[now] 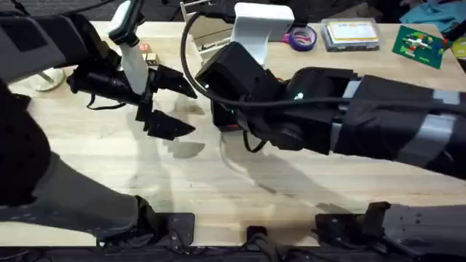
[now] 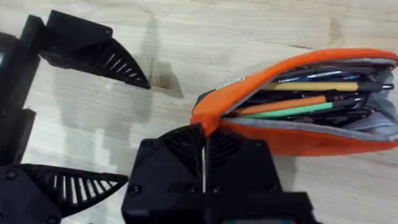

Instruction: Unzip the bag, pick up the pens from the table one at a time and place them inside, then zip the bag closed.

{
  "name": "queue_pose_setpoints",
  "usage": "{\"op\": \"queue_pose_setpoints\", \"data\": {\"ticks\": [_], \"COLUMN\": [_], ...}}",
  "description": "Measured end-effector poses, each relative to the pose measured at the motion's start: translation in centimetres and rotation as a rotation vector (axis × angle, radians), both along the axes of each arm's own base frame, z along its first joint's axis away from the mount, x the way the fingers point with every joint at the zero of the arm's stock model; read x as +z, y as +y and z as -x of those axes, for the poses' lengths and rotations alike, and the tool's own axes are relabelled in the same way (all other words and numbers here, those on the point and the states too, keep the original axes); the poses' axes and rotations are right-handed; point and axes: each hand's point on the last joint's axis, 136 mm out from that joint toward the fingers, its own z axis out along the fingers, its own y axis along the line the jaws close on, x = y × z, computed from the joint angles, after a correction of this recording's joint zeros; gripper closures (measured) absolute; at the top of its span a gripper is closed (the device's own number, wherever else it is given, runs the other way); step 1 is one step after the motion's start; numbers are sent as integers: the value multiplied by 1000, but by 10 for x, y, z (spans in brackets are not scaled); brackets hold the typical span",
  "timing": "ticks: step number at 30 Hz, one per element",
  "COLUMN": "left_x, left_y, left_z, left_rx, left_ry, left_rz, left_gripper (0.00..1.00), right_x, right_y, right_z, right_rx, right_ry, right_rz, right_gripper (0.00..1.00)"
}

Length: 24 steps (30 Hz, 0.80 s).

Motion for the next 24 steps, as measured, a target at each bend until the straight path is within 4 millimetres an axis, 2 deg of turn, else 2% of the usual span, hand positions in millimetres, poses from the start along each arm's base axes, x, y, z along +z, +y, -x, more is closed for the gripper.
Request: {"op": "queue_pose_setpoints", "data": {"ticks": [6, 15, 24], "left_x": [-6, -16, -23], "left_y": [-9, -33, -57], "left_z": [-4, -9, -32], "left_rx": [-15, -105, -122], "left_ry": [7, -50, -127], "left_rz": [32, 33, 9], "left_gripper": [7, 7, 7], "right_x": [0, 0, 0], "right_y": [0, 0, 0], "right_z": [0, 0, 0], "right_rx": [0, 0, 0], "right_ry": [0, 0, 0], "right_rz": [0, 0, -1], "right_gripper": [972, 972, 972]}}
